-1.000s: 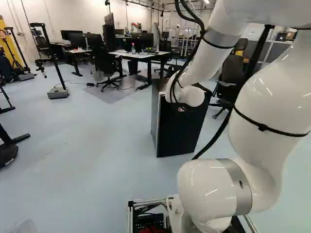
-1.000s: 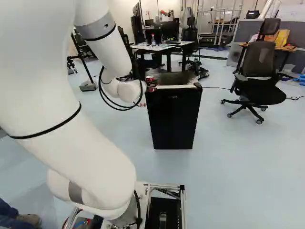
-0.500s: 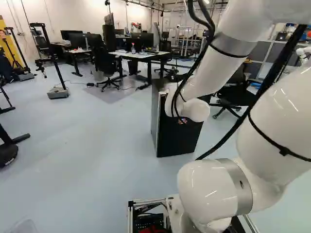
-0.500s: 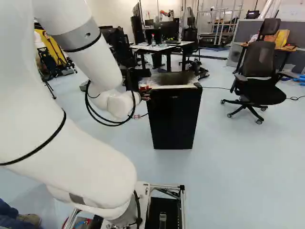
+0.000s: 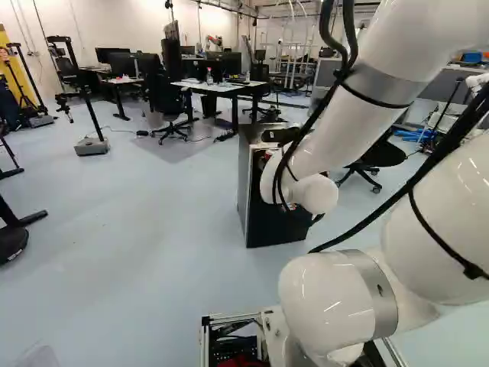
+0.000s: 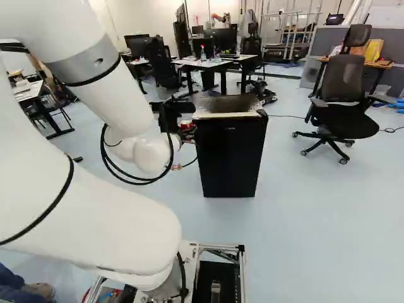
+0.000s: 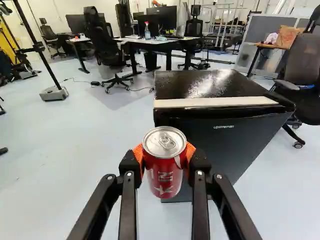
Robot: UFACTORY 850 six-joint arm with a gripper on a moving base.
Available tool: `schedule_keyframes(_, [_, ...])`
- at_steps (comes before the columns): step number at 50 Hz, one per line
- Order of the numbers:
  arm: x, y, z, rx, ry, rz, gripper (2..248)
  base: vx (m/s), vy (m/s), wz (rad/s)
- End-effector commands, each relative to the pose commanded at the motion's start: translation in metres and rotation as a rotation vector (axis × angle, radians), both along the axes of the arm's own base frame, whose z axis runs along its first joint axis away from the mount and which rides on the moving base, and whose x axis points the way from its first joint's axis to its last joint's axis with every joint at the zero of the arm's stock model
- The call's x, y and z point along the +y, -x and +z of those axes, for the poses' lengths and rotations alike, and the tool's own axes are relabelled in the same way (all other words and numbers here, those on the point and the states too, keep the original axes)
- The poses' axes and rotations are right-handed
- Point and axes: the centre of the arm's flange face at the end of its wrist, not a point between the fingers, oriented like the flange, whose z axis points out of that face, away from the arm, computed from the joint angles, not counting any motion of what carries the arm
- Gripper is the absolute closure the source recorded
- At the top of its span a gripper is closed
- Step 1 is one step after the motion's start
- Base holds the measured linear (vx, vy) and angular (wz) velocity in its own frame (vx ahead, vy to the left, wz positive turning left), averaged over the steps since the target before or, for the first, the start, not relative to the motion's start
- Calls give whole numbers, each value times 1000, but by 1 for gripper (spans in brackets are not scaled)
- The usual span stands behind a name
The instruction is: Grab a drink from the fridge
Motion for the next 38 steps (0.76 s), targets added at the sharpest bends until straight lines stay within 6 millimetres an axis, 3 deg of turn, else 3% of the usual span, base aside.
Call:
schedule_keyframes(18, [2,17,-7,4,0,8,151,0,0,0])
schedule_keyframes(38, [3,20,-9,5,0,10,151,0,0,0])
